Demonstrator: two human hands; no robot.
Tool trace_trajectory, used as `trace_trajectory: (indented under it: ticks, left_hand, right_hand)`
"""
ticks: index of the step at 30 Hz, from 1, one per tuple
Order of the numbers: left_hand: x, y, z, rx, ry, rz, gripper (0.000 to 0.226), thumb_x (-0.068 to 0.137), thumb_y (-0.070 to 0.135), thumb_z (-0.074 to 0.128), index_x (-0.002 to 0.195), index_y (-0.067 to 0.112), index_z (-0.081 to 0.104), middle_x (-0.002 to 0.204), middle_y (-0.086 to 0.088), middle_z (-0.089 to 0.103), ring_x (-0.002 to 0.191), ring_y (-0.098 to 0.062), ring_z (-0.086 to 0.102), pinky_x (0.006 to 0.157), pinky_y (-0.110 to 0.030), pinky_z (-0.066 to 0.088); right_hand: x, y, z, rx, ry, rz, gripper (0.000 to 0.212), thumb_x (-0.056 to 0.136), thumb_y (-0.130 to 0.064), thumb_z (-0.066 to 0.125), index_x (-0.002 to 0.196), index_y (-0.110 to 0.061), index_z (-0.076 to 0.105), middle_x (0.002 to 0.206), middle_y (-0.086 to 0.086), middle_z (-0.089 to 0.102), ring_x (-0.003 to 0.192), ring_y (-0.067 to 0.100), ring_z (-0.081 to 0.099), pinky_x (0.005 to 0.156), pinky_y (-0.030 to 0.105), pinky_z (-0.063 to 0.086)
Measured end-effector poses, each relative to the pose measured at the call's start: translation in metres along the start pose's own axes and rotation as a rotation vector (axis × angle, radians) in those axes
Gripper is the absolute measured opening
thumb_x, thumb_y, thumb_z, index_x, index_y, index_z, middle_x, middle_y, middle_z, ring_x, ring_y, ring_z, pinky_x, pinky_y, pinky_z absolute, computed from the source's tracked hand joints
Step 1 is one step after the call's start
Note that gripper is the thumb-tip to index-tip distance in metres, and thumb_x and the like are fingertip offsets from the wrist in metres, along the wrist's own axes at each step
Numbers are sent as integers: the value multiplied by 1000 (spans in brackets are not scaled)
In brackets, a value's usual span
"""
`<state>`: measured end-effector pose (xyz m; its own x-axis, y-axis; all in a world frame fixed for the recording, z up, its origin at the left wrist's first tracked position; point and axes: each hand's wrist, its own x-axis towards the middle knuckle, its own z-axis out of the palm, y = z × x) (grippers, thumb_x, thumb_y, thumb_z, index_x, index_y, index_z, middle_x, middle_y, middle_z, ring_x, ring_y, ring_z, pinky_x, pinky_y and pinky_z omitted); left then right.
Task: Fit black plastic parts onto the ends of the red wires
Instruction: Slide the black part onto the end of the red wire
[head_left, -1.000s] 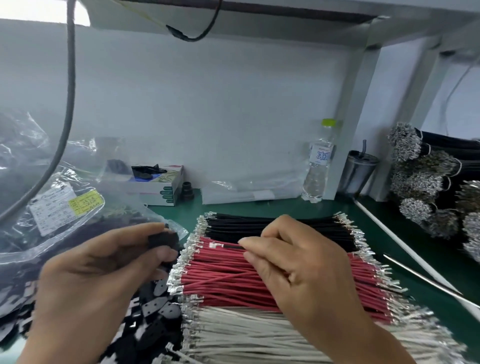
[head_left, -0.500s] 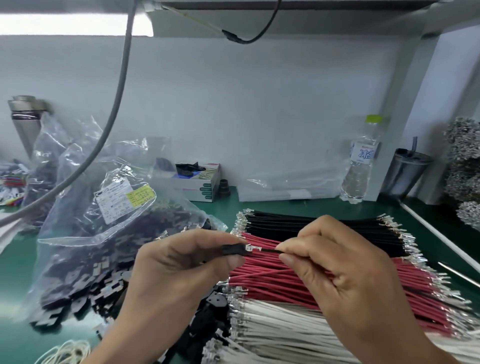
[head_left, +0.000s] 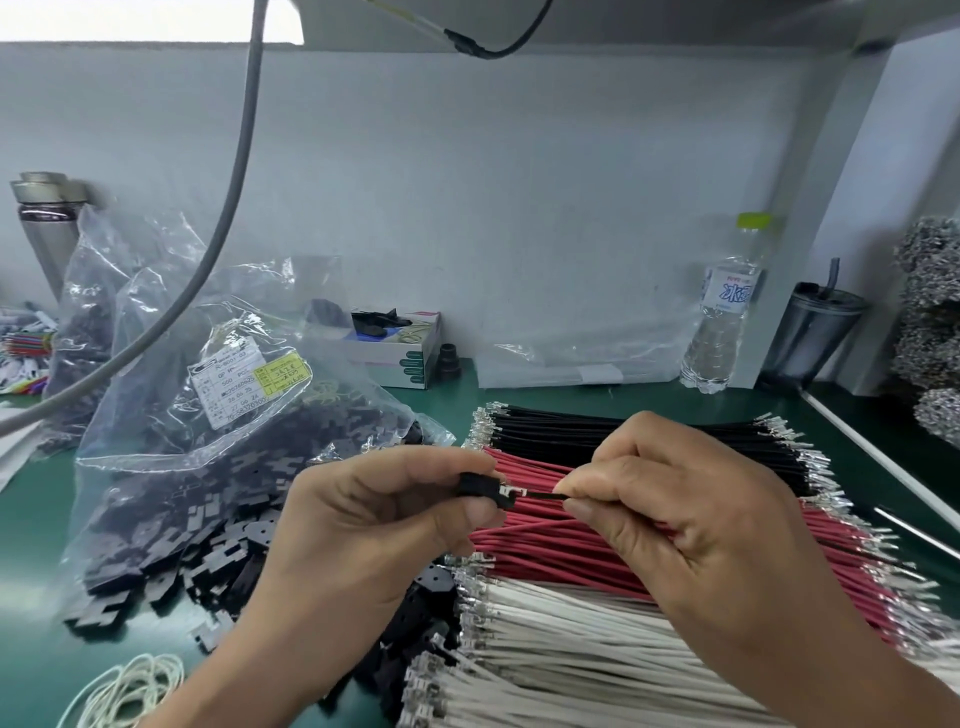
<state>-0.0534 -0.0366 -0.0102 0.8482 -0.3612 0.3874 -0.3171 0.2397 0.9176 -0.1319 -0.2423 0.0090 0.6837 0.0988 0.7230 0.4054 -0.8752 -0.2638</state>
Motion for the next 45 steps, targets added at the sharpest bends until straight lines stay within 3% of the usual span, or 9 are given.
trace_trajectory:
  ticks: [3, 8, 14, 18, 22, 28, 33, 41, 45]
  left_hand:
    - [-1, -1, 1, 22, -29, -10, 28, 61, 16, 85, 89, 16, 85, 87, -17, 79, 79, -40, 76, 67, -34, 65]
    - [-1, -1, -3, 33, -34, -8, 28, 64, 12, 86, 92, 16, 85, 85, -17, 79, 77, -37, 77, 67, -31, 64]
    - [0, -7, 0, 51, 30, 40, 27, 60, 8, 87, 85, 17, 86, 85, -14, 80, 79, -31, 79, 73, -27, 63]
    - [-1, -7, 1, 107, 51, 54, 27, 60, 6, 86, 84, 19, 86, 84, -10, 81, 78, -28, 79, 72, -25, 63]
    - [1, -5, -2, -2, 5, -16, 29, 57, 7, 86, 86, 13, 85, 84, -18, 79, 78, -34, 79, 69, -26, 62]
    - [-1, -7, -4, 38, -1, 22, 28, 59, 7, 86, 87, 12, 85, 85, -18, 80, 79, -34, 79, 72, -28, 63]
    - [-3, -7, -1, 259, 42, 139, 27, 63, 12, 87, 83, 30, 85, 81, -1, 81, 72, -20, 78, 67, -20, 61]
    - [-2, -8, -5, 184, 29, 59, 27, 58, 22, 88, 84, 27, 86, 80, -7, 80, 72, -26, 79, 67, -23, 62]
    - [1, -7, -13, 226, -21, 81, 27, 64, 19, 94, 88, 26, 85, 85, -5, 81, 75, -21, 79, 69, -23, 62]
  right_hand:
    - [0, 1, 0, -5, -23, 15, 16, 92, -35, 64, 92, -28, 78, 83, -17, 59, 76, 7, 61, 62, 21, 48]
    - [-1, 0, 2, 26, -43, 30, 13, 92, -34, 64, 91, -29, 77, 83, -18, 59, 77, 6, 60, 62, 21, 48]
    - [-1, 1, 6, -190, 22, -97, 12, 92, -25, 67, 89, -19, 76, 81, -11, 61, 70, 12, 56, 51, 30, 49]
    - [-2, 2, 8, -126, 37, -74, 11, 92, -25, 67, 89, -19, 77, 82, -12, 60, 73, 12, 57, 57, 30, 50]
    - [-2, 1, 8, 32, 12, 4, 17, 94, -34, 64, 90, -24, 77, 85, -17, 60, 80, 8, 61, 67, 26, 51]
    - [-1, 0, 7, -66, -10, -39, 13, 92, -29, 66, 88, -23, 76, 83, -15, 59, 75, 9, 58, 60, 29, 51]
    - [-3, 0, 12, -66, -13, -48, 12, 91, -28, 67, 88, -22, 76, 83, -15, 59, 75, 9, 58, 59, 29, 51]
    - [-4, 0, 17, -40, 1, -11, 21, 94, -34, 58, 89, -23, 75, 85, -17, 59, 78, 5, 58, 63, 26, 51]
    - [-5, -2, 19, 26, -6, -5, 14, 93, -33, 65, 88, -23, 75, 84, -17, 59, 79, 7, 59, 62, 29, 51]
